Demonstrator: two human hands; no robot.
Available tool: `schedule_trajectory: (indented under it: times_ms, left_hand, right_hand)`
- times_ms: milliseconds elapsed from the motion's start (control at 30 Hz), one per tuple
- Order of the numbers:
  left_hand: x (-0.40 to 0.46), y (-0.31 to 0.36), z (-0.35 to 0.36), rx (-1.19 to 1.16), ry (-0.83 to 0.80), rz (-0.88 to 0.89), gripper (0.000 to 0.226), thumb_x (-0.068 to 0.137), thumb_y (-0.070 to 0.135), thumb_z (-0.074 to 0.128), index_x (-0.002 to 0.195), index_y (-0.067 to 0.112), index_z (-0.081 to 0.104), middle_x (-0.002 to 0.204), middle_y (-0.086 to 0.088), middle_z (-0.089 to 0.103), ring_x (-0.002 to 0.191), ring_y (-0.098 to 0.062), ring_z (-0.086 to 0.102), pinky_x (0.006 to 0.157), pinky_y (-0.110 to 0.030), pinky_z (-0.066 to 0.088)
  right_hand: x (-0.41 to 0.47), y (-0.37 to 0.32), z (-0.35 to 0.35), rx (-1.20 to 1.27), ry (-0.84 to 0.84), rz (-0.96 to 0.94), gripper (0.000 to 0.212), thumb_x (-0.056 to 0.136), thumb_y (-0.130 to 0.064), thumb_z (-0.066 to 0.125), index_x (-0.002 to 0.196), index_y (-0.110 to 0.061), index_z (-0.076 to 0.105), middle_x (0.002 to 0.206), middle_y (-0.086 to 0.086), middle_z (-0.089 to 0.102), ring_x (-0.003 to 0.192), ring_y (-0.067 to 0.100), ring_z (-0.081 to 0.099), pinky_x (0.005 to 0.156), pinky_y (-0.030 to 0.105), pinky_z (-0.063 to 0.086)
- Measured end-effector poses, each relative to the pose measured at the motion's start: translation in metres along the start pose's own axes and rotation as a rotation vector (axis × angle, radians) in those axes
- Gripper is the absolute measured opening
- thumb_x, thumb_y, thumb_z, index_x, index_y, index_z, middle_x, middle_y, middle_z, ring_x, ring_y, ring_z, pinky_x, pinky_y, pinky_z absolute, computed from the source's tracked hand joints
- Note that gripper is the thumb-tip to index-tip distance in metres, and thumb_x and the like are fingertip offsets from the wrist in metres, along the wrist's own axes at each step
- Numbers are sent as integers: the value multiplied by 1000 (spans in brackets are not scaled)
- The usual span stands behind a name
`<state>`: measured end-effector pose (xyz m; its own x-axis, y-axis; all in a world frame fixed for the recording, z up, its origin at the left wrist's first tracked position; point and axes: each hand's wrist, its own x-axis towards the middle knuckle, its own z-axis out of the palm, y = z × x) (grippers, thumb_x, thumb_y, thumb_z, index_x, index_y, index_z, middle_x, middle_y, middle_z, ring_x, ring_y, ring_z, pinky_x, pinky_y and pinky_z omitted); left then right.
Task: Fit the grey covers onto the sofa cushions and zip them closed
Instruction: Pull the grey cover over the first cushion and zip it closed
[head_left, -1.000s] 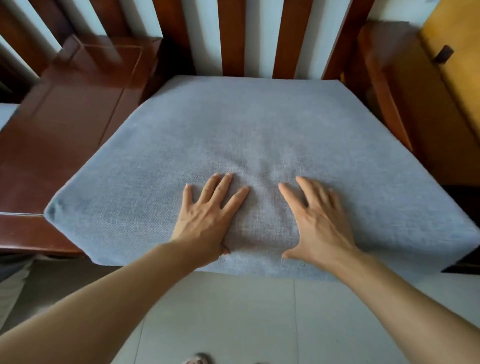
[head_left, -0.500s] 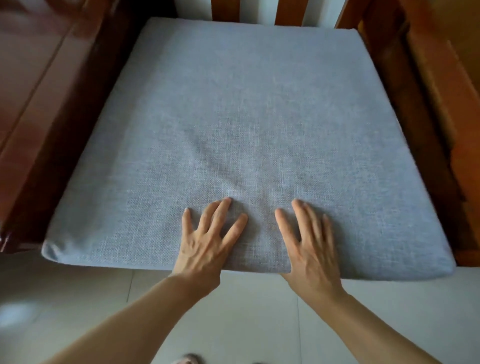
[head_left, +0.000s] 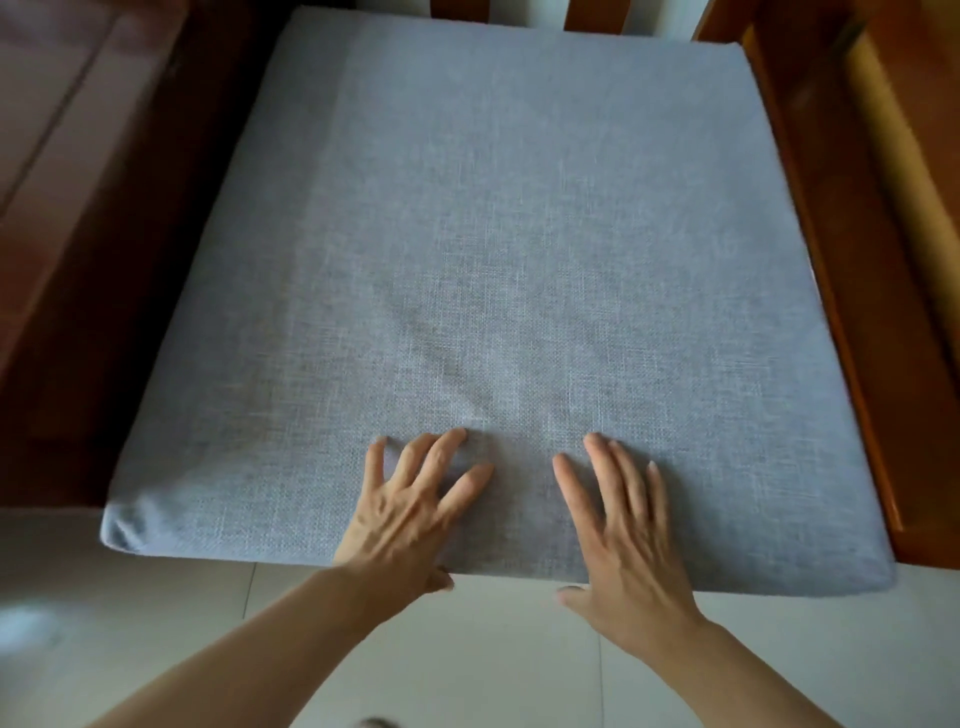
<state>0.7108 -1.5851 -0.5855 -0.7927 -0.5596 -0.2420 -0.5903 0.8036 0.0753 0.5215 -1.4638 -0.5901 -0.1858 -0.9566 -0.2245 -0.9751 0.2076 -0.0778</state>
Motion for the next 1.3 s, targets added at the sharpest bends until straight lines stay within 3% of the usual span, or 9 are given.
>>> schedule_trajectory:
  times_ms: [100, 267, 433, 600, 767, 933, 1100, 1200, 1300]
  left_hand:
    - [-9, -4, -4, 6, -20, -10, 134, 13, 45, 90, 136, 23, 41, 145, -17, 35, 127, -34, 37, 90, -66, 39]
    - [-2, 1, 1, -28, 68, -67, 127, 31, 26, 86, 145, 23, 31, 153, -22, 22, 138, -37, 26, 95, -63, 35]
    - [-5, 6, 6, -47, 160, -30, 104, 43, 9, 75, 139, 22, 39, 146, -20, 35, 126, -35, 37, 93, -58, 38]
    - [-5, 7, 1, -56, 214, -4, 87, 45, 8, 67, 128, 23, 46, 133, -8, 46, 111, -28, 44, 85, -50, 35]
    - [1, 6, 1, -39, 142, -16, 99, 35, 16, 77, 127, 26, 43, 137, -7, 38, 114, -29, 38, 84, -53, 43]
    - [-8, 8, 2, -39, 122, -32, 103, 36, 21, 80, 131, 27, 41, 141, -7, 35, 117, -29, 36, 88, -58, 43]
    - [-28, -5, 0, -82, 137, -168, 97, 39, 26, 86, 126, 25, 44, 138, -8, 40, 116, -28, 39, 85, -46, 46]
    - [-48, -17, 3, -104, 156, -251, 89, 45, 19, 85, 124, 24, 46, 136, -7, 43, 113, -28, 44, 81, -42, 46]
    - [-70, -27, 4, -145, 151, -362, 81, 54, 18, 82, 127, 24, 47, 140, -6, 41, 116, -29, 45, 80, -43, 46]
  right_hand:
    - [0, -2, -3, -8, 8, -11, 128, 34, -29, 89, 146, -13, 30, 153, 22, 21, 140, 40, 24, 109, 58, 17]
    - [11, -12, 2, -20, 68, -38, 123, 37, -15, 86, 147, -17, 30, 154, 21, 21, 141, 39, 23, 110, 57, 17]
    - [12, -10, -3, -37, 134, -31, 121, 34, -4, 84, 143, -21, 34, 152, 17, 26, 138, 35, 30, 109, 57, 21]
    - [8, -8, -8, -58, 124, -59, 115, 28, -11, 89, 134, -16, 46, 151, 15, 30, 135, 33, 35, 109, 57, 19]
    - [9, -12, 0, -56, 61, -27, 117, 30, -13, 87, 137, -15, 40, 151, 15, 29, 137, 33, 31, 106, 57, 28]
    - [7, -18, -2, -86, 64, -2, 108, 40, -3, 82, 138, -11, 38, 149, 20, 31, 134, 38, 34, 103, 57, 36]
    - [3, -33, -3, -51, 72, -31, 109, 40, -18, 89, 137, -4, 40, 145, 27, 34, 134, 39, 32, 103, 56, 35]
    - [8, -55, -2, -25, 72, -109, 112, 39, -27, 92, 137, -4, 41, 145, 27, 34, 134, 38, 31, 103, 56, 35]
    - [14, -79, -1, -14, 76, -180, 105, 45, -25, 90, 136, -6, 43, 144, 25, 36, 132, 39, 35, 103, 55, 36]
